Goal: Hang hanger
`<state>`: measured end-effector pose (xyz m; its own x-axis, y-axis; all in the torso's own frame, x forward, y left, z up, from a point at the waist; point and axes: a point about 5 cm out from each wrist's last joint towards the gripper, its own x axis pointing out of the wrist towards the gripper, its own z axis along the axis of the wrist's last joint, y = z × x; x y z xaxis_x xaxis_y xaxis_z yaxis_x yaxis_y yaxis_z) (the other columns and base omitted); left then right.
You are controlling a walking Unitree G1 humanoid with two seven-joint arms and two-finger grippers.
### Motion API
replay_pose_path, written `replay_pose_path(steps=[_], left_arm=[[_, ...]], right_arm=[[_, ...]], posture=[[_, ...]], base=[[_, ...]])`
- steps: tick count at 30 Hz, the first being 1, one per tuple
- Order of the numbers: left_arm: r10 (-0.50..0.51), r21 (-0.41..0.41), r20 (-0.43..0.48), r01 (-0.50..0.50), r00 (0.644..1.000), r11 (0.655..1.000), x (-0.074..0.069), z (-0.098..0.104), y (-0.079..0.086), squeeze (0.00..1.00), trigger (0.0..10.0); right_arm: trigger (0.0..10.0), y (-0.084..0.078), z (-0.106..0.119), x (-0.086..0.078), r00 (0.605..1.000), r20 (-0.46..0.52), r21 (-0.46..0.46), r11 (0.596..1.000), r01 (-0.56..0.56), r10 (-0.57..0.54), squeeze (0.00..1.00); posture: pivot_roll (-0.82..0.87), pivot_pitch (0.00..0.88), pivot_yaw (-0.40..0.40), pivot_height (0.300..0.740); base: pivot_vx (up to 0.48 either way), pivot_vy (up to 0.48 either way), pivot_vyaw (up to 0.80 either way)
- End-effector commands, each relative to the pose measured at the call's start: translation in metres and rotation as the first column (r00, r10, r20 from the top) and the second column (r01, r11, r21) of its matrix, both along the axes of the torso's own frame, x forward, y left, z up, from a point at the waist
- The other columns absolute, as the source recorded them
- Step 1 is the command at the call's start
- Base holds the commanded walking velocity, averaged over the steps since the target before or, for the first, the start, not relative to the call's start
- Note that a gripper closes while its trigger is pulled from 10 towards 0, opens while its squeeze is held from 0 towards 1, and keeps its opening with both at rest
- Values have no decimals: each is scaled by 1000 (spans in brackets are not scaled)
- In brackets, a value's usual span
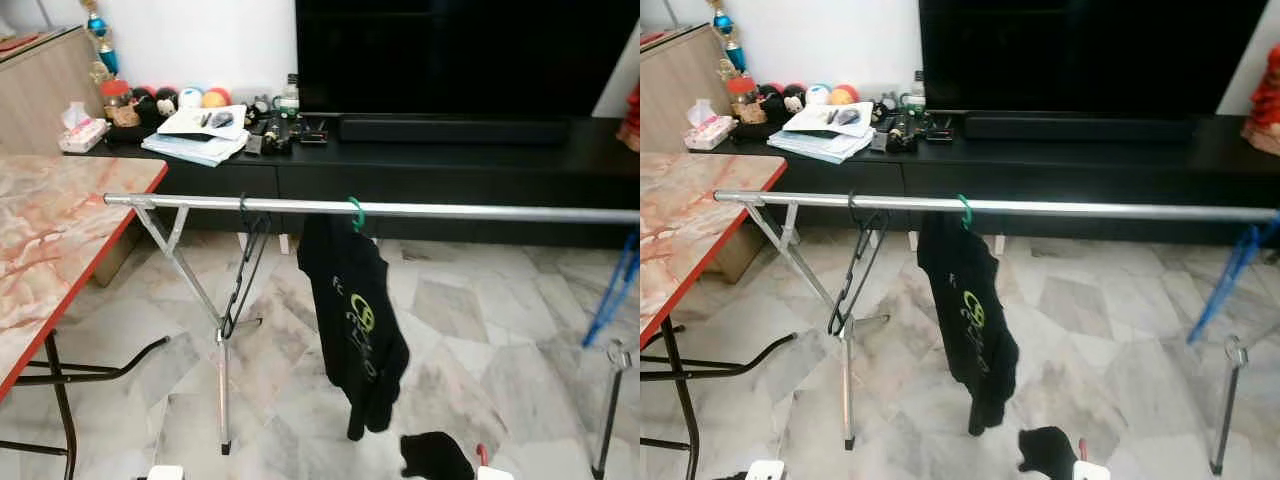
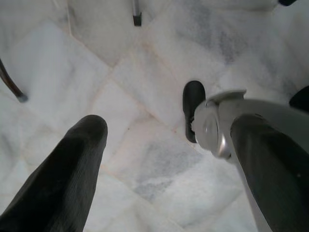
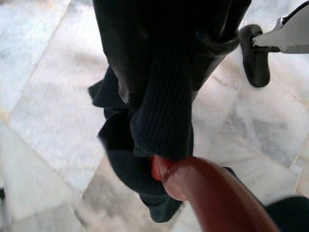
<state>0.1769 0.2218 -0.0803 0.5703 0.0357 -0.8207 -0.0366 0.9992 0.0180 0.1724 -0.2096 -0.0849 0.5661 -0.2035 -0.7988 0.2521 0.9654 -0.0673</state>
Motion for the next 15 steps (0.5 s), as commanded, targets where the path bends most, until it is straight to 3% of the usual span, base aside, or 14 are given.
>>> replay_pose_path(steps=[1,10,13,14,15], left_arm=[[-4,-3,-29,4,1000,1000,-7,-4,0,0,10000],[-7,-6,-19,7,1000,1000,-4,-3,-3,0,10000],[-8,-8,-18,7,1000,1000,-4,-3,-4,0,10000],[-6,-8,-18,6,1000,1000,-4,-3,-3,0,10000],[-6,-8,-19,6,1000,1000,-4,-3,-3,0,10000]], right_arm=[[10000,1,-3,-6,1000,-14,6,1000,8,-8,0],[10000,0,-1,-4,1000,1,-8,1000,19,-19,0],[10000,-16,11,9,992,103,-108,991,80,-69,0],[10000,-23,19,19,976,182,-115,983,140,-118,0],[10000,-26,27,29,966,239,-148,980,133,-96,0]], posture=[[18,60,28,740],[20,59,27,740],[32,60,26,740],[30,61,26,740],[28,61,27,740]], base=[[-281,0,0],[-280,0,0],[-279,0,0],[-281,0,0],[-277,0,0]])
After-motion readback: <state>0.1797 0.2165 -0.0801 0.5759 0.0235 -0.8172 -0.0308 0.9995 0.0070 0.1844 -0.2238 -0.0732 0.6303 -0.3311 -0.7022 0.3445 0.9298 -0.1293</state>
